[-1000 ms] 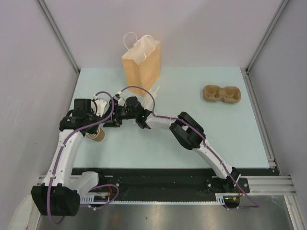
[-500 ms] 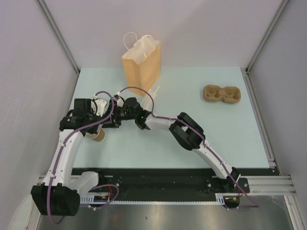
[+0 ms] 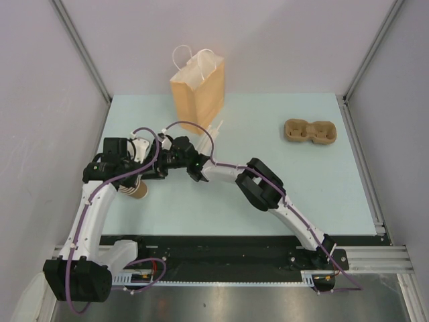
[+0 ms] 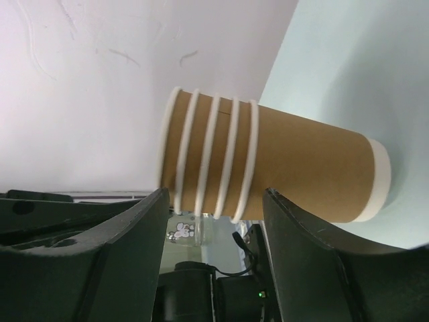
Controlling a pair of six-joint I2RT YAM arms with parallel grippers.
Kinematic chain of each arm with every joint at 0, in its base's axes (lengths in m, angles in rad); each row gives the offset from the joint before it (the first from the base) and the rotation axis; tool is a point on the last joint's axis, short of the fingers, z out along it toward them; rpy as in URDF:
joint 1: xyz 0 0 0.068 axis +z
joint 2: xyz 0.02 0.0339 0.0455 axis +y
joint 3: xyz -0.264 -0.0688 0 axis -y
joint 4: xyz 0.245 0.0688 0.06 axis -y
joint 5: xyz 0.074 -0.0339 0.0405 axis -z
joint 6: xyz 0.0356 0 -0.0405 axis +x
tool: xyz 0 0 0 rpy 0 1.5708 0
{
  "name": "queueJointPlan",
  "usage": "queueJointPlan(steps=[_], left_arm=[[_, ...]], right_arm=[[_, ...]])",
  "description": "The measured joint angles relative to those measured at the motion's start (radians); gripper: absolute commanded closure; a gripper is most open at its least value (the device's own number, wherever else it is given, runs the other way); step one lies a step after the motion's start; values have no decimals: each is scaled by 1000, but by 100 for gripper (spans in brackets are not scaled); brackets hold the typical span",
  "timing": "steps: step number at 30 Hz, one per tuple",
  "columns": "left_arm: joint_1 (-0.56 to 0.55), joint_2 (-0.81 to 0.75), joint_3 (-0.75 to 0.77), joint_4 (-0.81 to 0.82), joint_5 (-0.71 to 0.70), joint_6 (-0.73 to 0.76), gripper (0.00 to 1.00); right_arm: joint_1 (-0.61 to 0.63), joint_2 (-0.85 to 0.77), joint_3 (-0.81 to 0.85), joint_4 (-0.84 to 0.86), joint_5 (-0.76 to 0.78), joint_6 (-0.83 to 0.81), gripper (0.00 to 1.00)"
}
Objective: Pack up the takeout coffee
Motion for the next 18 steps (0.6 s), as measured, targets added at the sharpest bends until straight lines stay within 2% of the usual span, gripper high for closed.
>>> queueJointPlan(steps=[11, 18], left_arm=[[0, 2, 0, 0, 7, 0, 100], [0, 3, 0, 0, 4, 0, 100]], right_arm=[[0, 21, 0, -17, 4, -2, 37], [0, 21, -1, 15, -3, 16, 32]])
